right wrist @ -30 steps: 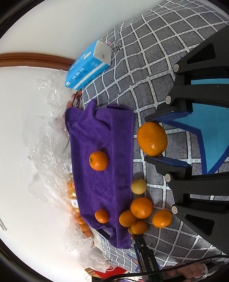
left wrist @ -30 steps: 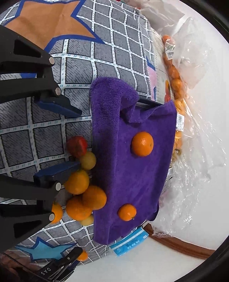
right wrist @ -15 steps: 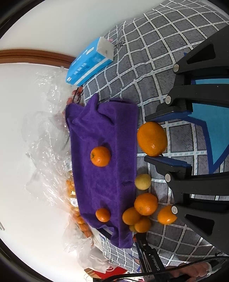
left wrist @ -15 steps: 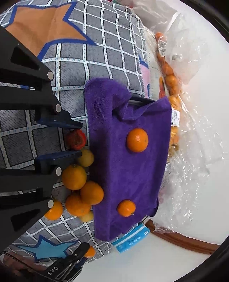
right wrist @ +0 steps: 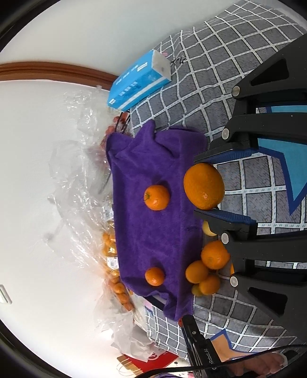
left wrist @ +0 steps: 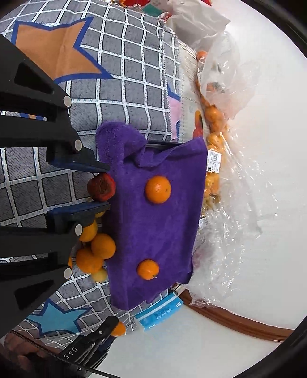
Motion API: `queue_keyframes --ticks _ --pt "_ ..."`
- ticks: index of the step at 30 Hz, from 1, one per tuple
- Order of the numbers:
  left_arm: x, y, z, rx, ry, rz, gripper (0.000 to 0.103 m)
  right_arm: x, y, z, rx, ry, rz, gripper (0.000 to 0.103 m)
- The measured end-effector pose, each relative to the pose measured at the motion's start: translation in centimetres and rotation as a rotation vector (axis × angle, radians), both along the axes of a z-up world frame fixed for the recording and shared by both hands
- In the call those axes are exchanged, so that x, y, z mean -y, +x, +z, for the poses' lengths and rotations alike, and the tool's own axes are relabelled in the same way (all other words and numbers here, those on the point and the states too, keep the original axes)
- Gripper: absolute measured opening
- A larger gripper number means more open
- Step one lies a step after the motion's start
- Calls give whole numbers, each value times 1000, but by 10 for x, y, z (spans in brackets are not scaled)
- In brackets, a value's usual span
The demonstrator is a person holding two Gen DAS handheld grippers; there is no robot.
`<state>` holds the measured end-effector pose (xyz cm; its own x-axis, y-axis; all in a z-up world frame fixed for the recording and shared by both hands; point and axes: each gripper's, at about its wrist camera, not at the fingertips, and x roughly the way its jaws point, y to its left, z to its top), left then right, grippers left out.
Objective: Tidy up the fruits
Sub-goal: 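Grasp the small red fruit with the left gripper while the right gripper holds its tangerine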
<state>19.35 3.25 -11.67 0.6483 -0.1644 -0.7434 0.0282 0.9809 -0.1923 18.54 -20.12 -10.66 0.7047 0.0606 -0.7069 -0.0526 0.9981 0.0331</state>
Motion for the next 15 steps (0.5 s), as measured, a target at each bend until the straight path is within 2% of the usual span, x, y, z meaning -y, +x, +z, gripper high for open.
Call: queue_keyframes --ticks 11,15 --pt "-10 1 15 -10 -6 4 23 -1 8 15 17 -23 20 37" --pt "-8 2 17 -14 2 -13 23 2 8 22 26 -2 22 37"
